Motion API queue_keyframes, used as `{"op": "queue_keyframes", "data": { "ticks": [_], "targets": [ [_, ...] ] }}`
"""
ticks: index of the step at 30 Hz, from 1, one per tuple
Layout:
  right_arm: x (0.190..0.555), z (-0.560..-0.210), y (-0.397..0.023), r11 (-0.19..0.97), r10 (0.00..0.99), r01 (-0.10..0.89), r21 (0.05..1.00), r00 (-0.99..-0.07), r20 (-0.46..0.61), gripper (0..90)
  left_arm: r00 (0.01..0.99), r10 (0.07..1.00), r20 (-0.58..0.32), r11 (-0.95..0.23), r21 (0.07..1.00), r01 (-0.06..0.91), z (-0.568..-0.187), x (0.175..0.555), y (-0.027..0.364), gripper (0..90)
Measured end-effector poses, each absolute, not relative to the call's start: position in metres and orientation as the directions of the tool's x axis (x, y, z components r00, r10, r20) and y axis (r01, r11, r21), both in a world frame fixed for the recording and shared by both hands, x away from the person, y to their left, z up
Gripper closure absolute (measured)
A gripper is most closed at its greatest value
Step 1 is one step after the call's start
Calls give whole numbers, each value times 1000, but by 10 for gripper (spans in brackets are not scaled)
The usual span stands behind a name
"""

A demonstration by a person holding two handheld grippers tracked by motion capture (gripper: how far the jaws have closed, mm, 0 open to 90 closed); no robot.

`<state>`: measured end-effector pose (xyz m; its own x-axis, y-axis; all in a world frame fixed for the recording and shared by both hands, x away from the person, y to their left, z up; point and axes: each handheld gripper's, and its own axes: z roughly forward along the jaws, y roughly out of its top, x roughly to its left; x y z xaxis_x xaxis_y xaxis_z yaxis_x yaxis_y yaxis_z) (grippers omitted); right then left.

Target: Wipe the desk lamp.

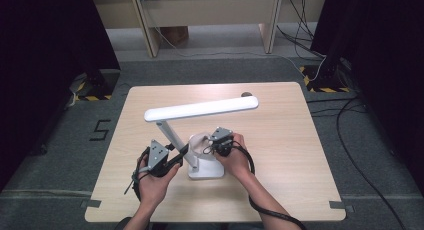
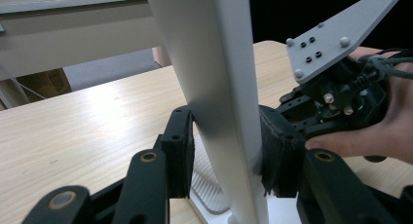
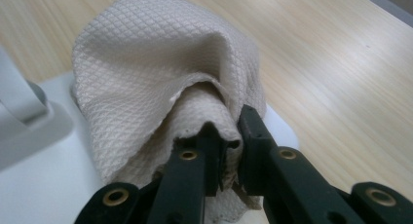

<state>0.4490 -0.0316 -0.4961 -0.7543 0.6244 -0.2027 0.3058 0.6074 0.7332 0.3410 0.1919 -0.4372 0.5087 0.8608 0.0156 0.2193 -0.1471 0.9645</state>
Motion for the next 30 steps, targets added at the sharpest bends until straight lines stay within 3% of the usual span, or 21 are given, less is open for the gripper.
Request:
{"op": "queue_keyframes", "data": {
  "ticks": [15,22,30],
  "targets": [
    [456,-486,-56,606,693,353,713,-675,-254,824,509,861,21,-153,964,219,-437,341,192,596],
    [469,-469,-20,574,660,297,763,-720,-216,822,509,860,21,-153,964,219,-437,341,191,595],
    [484,-477,25,591,589,256,765,-785,-192,820,512,859,15,-150,963,223,-438,341,192,593]
  ]
}}
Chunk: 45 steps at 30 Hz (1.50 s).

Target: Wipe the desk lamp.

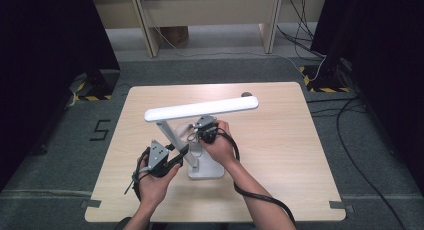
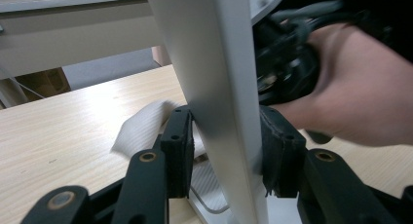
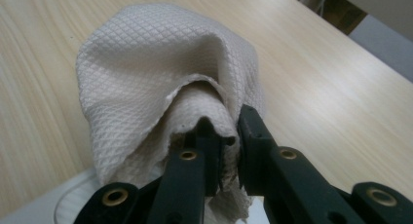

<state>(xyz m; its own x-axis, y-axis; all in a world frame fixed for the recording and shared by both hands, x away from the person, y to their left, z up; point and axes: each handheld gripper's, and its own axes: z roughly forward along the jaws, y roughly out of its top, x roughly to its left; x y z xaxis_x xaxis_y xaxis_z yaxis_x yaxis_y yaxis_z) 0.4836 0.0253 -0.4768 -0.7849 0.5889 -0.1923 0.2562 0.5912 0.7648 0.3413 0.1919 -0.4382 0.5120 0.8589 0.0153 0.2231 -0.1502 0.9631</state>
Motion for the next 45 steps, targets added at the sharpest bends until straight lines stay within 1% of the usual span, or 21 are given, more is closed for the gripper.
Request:
{"op": "queue_keyframes", "data": {
  "ticks": [1,5,9,15,19,27,30,31,38,45],
  "targets": [
    [485,-479,29,586,590,270,764,-789,-174,821,512,859,16,-151,963,223,-438,341,192,593],
    [492,-489,36,594,585,281,754,-794,-165,820,512,859,18,-153,963,222,-439,341,191,590],
    [495,-493,34,592,592,286,754,-788,-166,819,513,858,24,-159,962,221,-439,342,191,591],
    [500,-495,19,584,640,328,743,-749,-173,820,512,859,28,-163,962,220,-439,341,191,590],
    [501,-498,9,563,670,359,744,-726,-156,821,511,859,27,-162,962,222,-439,341,191,588],
    [500,-498,-5,570,678,359,739,-714,-176,821,510,860,26,-160,962,222,-440,341,191,586],
    [499,-498,-13,564,696,383,732,-696,-173,822,509,860,23,-159,962,224,-440,341,190,585],
    [500,-498,-16,571,692,372,732,-698,-186,822,509,861,23,-158,962,224,-440,341,190,585],
    [499,-498,-34,569,713,395,721,-673,-194,823,507,861,25,-160,961,225,-440,341,190,585],
    [499,-502,-47,588,720,424,689,-661,-209,823,508,861,22,-158,961,226,-440,342,190,587]
  ]
}}
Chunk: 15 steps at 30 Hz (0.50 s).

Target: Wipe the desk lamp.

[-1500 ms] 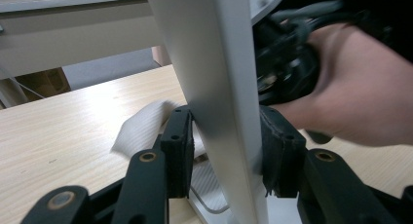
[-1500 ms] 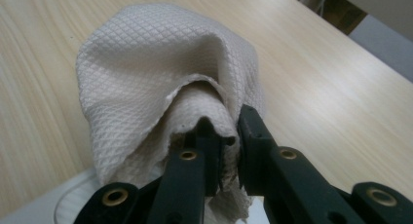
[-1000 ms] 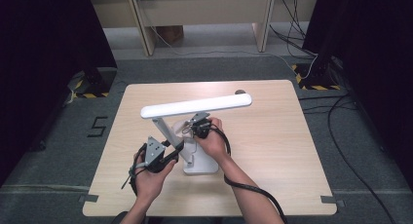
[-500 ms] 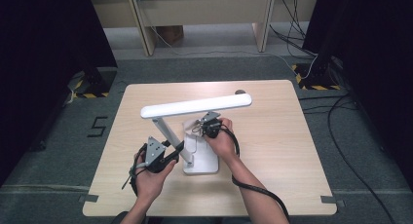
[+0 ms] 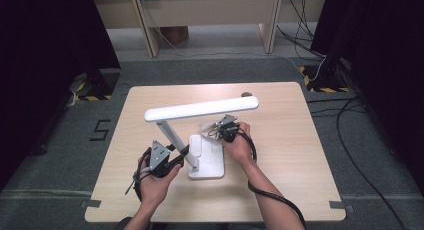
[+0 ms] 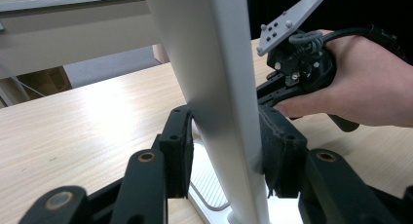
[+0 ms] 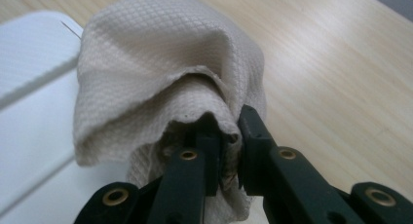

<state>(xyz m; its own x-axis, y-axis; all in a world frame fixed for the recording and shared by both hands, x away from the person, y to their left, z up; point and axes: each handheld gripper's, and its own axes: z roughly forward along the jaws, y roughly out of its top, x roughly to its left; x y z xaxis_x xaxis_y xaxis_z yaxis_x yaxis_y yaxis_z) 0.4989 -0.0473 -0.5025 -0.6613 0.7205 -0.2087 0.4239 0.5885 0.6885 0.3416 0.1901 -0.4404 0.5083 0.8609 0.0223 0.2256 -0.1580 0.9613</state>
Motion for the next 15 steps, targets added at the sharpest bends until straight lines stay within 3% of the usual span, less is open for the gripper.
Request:
{"op": "queue_keyframes", "data": {
  "ticks": [9,15],
  "targets": [
    [497,-499,-59,596,731,434,675,-642,-233,822,507,861,21,-157,961,226,-440,341,190,589],
    [496,-493,-94,588,770,480,651,-578,-270,821,508,861,23,-158,962,225,-440,341,190,592]
  ]
}}
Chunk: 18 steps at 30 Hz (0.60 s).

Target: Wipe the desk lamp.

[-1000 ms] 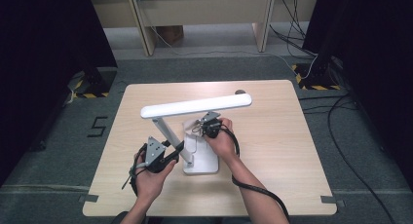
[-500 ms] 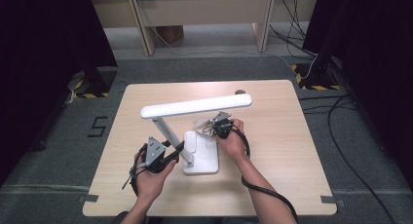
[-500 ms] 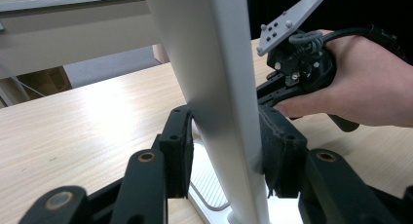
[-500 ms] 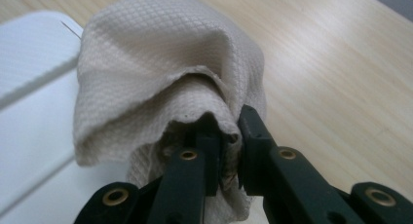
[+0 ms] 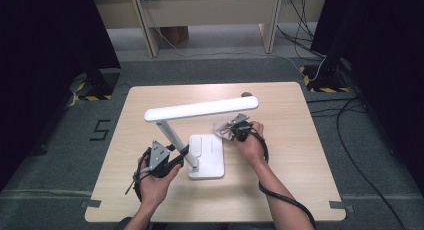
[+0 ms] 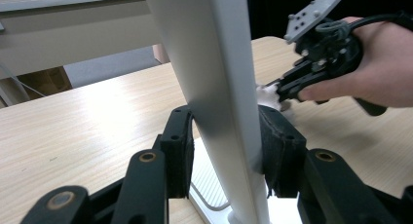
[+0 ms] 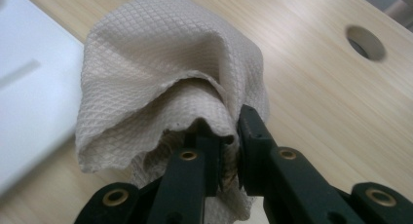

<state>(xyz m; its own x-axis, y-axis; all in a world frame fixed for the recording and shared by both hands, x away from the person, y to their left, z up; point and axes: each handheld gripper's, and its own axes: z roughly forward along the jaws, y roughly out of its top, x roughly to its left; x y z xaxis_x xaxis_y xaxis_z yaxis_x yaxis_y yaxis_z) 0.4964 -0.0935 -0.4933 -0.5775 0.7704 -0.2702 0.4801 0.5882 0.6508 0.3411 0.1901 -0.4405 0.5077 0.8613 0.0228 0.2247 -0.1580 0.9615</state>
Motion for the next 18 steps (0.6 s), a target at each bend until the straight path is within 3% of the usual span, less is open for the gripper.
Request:
{"op": "queue_keyframes", "data": {
  "ticks": [7,14,18],
  "targets": [
    [494,-498,-132,547,820,548,633,-504,-272,812,505,863,26,-161,961,224,-441,341,190,589],
    [494,-499,-145,520,842,576,631,-471,-263,795,507,861,30,-165,960,225,-441,341,190,587],
    [494,-498,-147,501,852,582,641,-464,-244,681,518,855,27,-171,957,233,-441,341,191,558]
  ]
}}
